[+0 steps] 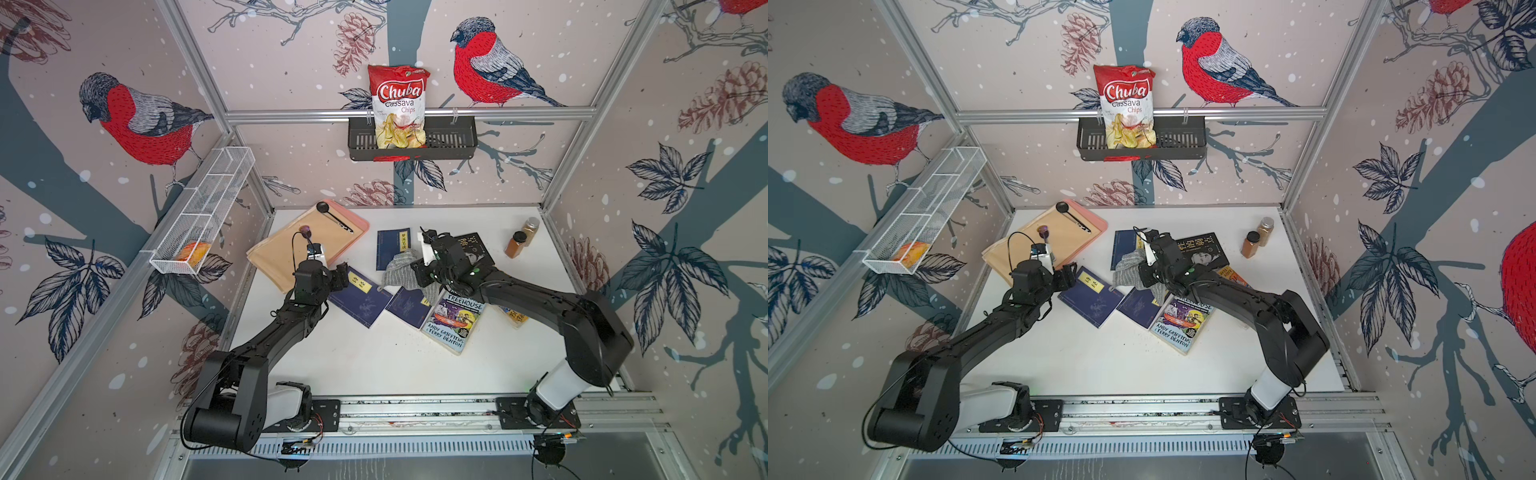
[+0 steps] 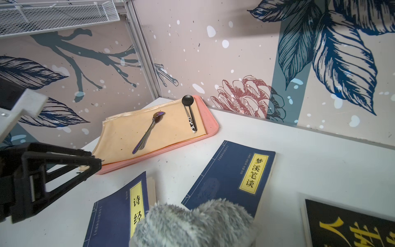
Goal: Wipe the cover of the book
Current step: Pick up the cleaning item from the book, then adjust the cleaning item on the book.
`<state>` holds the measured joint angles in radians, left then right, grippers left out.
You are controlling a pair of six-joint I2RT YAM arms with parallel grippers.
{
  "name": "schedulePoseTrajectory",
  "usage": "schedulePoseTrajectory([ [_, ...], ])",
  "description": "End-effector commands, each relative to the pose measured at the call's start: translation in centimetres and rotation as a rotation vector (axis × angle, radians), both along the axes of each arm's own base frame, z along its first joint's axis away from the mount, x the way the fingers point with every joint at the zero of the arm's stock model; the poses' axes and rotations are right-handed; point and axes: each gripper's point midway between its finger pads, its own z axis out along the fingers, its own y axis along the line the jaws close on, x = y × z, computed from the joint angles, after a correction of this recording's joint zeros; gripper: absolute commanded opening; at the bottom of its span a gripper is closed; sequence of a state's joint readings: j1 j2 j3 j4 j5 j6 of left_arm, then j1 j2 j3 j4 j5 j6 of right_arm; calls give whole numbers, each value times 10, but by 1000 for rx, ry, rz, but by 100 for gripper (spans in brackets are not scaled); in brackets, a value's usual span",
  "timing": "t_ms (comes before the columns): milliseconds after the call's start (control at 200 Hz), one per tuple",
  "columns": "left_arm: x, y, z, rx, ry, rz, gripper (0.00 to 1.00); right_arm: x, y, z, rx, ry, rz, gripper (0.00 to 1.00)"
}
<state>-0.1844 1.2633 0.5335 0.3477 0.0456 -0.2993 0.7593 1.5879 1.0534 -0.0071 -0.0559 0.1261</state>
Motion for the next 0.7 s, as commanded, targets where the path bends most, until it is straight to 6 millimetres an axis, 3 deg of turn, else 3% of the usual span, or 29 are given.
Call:
schedulePoseTrajectory([
  [0, -2, -26, 7, -27, -16, -98, 76, 2, -26, 1, -61, -67, -103, 12],
  [80, -5, -45, 8, -47, -18, -159, 74, 2, -45, -9, -109, -66, -180, 12],
  [140, -8, -58, 9, -68, -19, -203, 74, -5, -48, -23, -113, -35, -183, 12],
  [285, -11, -79, 7, -102, -7, -260, 73, -33, -30, -55, -71, 80, -91, 14],
  [405, -14, -87, 5, -135, 7, -290, 72, -54, -10, -68, -14, 156, 4, 19],
  [695, -37, -125, -17, -212, 93, -415, 64, -67, -1, -80, 59, 262, 87, 33],
])
